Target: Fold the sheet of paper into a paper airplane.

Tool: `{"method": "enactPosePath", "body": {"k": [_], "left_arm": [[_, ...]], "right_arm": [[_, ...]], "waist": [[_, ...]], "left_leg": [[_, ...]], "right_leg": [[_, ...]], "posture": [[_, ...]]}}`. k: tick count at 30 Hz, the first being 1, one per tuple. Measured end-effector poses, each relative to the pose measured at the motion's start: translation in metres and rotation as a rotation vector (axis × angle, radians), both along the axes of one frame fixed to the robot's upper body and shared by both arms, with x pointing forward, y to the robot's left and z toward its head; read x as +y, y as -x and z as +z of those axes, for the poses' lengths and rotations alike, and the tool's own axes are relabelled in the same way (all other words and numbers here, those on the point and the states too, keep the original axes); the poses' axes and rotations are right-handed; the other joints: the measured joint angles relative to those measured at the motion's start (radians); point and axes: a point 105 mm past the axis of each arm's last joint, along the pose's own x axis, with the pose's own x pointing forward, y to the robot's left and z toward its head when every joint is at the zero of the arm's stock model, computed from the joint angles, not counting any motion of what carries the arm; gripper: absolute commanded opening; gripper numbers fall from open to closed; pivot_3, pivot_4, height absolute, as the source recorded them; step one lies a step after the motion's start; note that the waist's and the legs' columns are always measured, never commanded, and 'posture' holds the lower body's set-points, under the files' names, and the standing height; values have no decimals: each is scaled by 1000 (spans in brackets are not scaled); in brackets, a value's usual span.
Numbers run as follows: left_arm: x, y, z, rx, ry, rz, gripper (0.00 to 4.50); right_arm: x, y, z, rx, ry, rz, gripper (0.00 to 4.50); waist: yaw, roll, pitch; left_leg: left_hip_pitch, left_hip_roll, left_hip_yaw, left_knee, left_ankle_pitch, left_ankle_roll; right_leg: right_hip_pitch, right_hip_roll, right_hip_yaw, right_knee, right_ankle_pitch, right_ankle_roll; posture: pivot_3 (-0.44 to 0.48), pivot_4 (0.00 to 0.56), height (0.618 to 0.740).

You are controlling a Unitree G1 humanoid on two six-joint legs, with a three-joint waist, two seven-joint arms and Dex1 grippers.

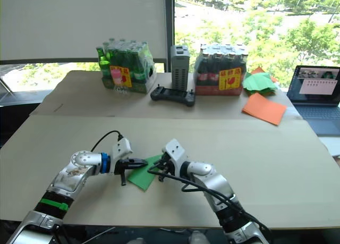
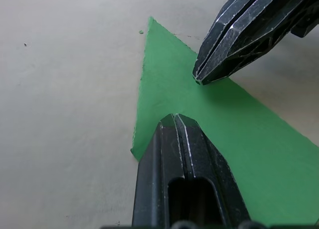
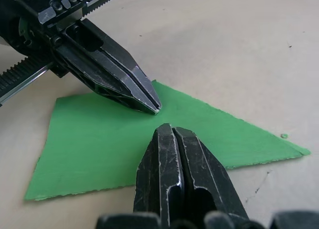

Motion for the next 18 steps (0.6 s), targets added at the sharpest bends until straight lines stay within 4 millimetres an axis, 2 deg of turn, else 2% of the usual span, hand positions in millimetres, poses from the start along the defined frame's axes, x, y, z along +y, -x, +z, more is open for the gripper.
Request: {"method": "enactPosePath", "body": {"k": [7,18], "left_arm": [[-4,1,-1,-8,-3,-19,15],[-4,2,-2,-8,-11,-22,15]], "right_arm": [[-8,-8,-9,-21,22,-39,0],[-27,-29,-8,-50,25,-129,0]], "waist": [[0,0,0],[0,0,0]], "left_leg": [[1,0,0,0,0,0],[4,0,0,0,0,0]], "right_leg": [[1,0,0,0,0,0],[4,0,0,0,0,0]], "posture": [[0,150,740],[0,150,740]]}}
